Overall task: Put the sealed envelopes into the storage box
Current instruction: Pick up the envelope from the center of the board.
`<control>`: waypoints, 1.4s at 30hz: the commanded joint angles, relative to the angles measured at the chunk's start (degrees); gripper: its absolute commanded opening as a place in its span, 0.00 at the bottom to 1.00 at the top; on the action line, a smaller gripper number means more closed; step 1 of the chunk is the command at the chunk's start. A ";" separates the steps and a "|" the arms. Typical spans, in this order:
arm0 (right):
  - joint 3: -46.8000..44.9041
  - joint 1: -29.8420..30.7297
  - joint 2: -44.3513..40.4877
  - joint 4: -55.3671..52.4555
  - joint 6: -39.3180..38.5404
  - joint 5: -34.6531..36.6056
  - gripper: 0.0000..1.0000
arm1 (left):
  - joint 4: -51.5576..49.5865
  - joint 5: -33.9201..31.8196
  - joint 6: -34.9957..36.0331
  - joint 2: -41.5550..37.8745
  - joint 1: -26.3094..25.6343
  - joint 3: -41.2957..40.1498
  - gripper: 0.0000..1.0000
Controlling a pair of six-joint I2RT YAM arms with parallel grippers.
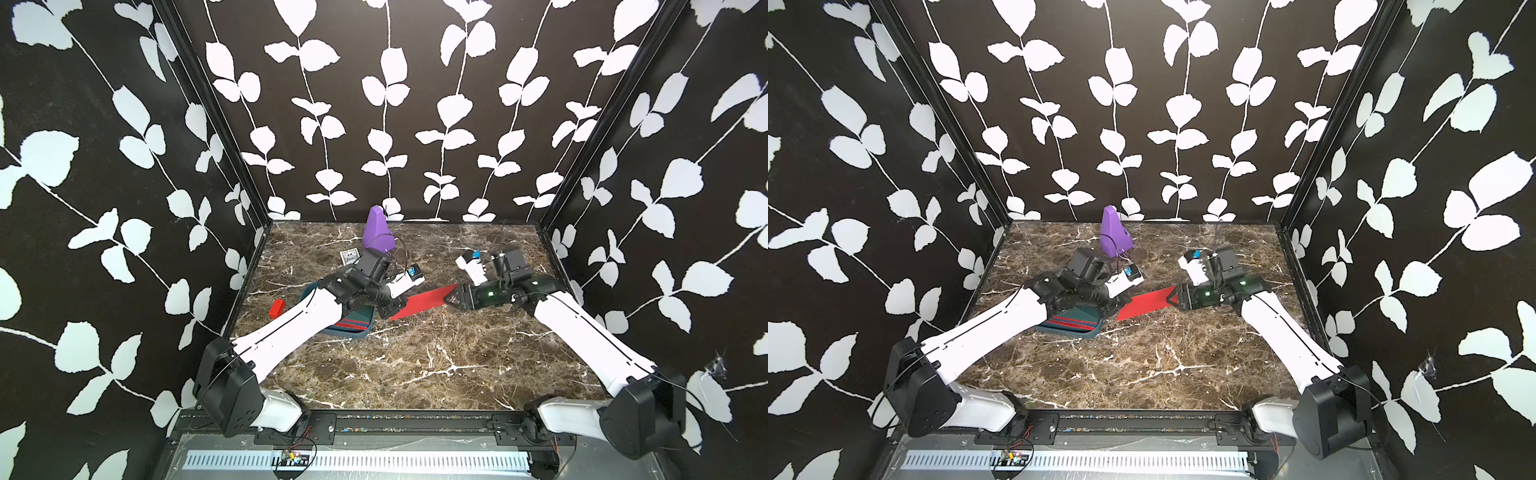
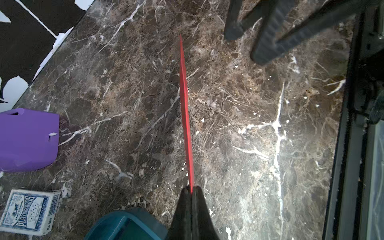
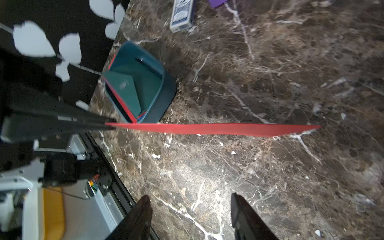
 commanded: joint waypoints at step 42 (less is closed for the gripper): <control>8.97 10.49 3.23 -9.41 -40.81 11.32 0.49 | -9.36 13.47 5.90 -1.41 0.54 4.68 0.00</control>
